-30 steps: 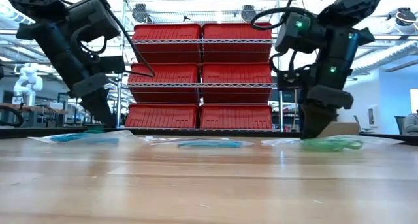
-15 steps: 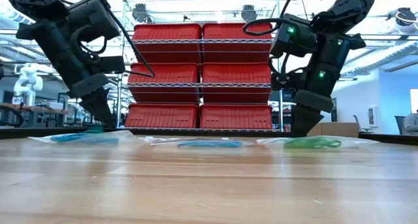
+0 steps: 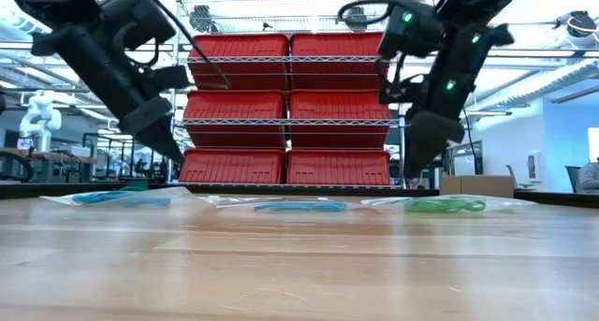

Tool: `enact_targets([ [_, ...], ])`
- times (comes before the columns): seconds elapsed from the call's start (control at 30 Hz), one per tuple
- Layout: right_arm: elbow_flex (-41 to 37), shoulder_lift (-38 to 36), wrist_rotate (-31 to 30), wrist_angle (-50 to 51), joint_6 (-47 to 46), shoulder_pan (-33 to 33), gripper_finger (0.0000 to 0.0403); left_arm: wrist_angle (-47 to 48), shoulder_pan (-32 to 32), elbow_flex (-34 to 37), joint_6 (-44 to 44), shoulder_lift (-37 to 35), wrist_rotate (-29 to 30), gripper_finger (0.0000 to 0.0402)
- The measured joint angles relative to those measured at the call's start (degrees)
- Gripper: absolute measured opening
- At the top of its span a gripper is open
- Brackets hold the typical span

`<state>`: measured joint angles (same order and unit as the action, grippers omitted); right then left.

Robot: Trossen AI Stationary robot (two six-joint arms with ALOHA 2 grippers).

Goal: Sort rubber bands
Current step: Return to Home Position

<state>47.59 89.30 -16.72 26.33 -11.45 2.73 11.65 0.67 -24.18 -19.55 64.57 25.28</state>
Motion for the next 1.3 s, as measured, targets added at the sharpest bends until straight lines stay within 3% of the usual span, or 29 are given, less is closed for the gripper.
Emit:
enact_targets([
  [0.17, -0.62, -5.55, -7.15, 4.34, 1.03, -3.49, 0.0000, -0.30, -0.91, -0.49, 4.45, -4.03, 2.55, 0.0006],
  [0.33, -11.12, -20.72, -11.98, -0.87, -0.85, -9.17, 0.0000, -5.26, -5.18, 3.14, 10.72, -15.71, 2.61, 0.0003],
  [0.53, -30.91, -42.21, -14.86, -18.82, -3.66, -13.44, 0.0000, -33.60, -6.42, 16.39, 22.00, -26.92, -1.34, 0.0004],
  [0.67, -43.63, -52.98, -14.31, -42.66, 6.67, -11.15, 0.0000, -47.61, -0.74, 21.62, 27.70, -27.95, -3.34, 0.0004],
  [0.73, -46.87, -56.42, -12.38, -48.68, 11.28, -8.33, 0.0000, -47.76, 3.13, 21.68, 28.36, -27.91, -6.17, 0.0004],
  [0.83, -46.24, -59.51, -5.78, -48.62, 14.42, -2.51, 0.0000, -47.64, 7.58, 21.06, 29.16, -28.18, -10.25, 0.0004],
  [0.93, -46.27, -61.74, -0.99, -47.14, 15.51, 2.71, 0.0000, -45.36, 9.79, 21.05, 29.43, -30.75, -10.74, 0.0004],
  [1.07, -46.36, -68.72, 1.80, -41.03, 15.37, 5.54, 0.0000, -37.61, 10.05, 22.18, 28.98, -38.71, -10.08, 0.0004],
  [1.23, -46.34, -83.28, 3.67, -27.51, 13.58, 5.42, 0.0000, -26.05, 9.70, 22.26, 28.23, -52.62, -7.62, 0.0004],
  [1.3, -46.12, -87.90, 6.03, -27.57, 13.95, 5.46, 0.0000, -20.84, 9.70, 22.24, 28.26, -58.82, -6.04, 0.0004],
])
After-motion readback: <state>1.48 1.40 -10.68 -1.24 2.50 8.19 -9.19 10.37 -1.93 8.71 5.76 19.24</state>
